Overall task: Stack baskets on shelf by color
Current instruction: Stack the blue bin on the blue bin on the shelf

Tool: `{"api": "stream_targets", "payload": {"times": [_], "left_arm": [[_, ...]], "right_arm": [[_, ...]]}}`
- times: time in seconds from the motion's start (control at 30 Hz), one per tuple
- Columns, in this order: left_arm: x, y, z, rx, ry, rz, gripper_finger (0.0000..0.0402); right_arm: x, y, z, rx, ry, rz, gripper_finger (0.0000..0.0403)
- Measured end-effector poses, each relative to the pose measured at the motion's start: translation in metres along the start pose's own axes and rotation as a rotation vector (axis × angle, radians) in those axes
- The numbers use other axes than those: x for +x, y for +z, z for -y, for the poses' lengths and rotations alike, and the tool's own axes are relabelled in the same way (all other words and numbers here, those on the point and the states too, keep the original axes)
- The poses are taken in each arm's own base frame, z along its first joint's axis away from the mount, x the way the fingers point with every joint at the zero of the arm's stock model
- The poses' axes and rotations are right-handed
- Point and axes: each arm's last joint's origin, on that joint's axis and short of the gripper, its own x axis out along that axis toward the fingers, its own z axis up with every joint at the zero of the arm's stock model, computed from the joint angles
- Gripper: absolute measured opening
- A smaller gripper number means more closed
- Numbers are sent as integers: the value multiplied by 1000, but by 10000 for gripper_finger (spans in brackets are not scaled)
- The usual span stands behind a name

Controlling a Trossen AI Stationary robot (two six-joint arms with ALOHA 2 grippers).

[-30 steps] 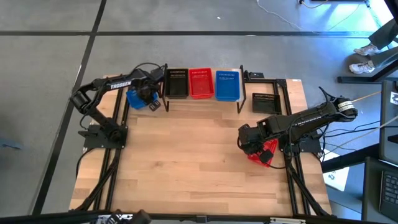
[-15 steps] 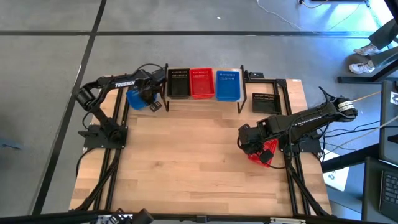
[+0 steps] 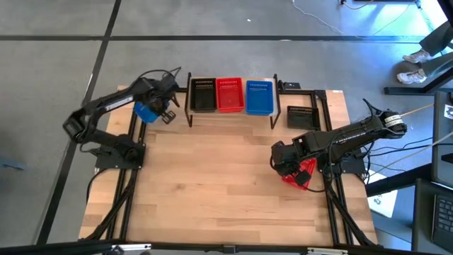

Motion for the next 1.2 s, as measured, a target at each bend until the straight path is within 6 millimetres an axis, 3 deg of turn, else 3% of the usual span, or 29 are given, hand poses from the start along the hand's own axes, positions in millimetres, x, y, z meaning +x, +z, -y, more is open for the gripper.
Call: {"api": "stream_targets", "payload": {"times": [0.37, 0.57, 0.77, 0.93, 1.07, 1.2], "left_arm": [[-67, -51, 4, 87, -43, 272, 1], [-90, -78, 19, 237, -234, 382, 0], [-101, -93, 39, 350, -463, 371, 0], [-106, -103, 62, 475, -618, 306, 0], [-109, -108, 87, 615, -667, 291, 0], [-107, -111, 116, 810, -653, 322, 0]], "right_arm": [[0, 7, 3, -1, -29, 72, 58], [-1, 9, 6, 222, -94, 89, 58], [-2, 26, 12, 529, -99, 281, 58], [-9, 44, 18, 620, -91, 494, 58], [-16, 56, 23, 705, -108, 660, 58], [-20, 59, 27, 899, -120, 749, 58]]}}
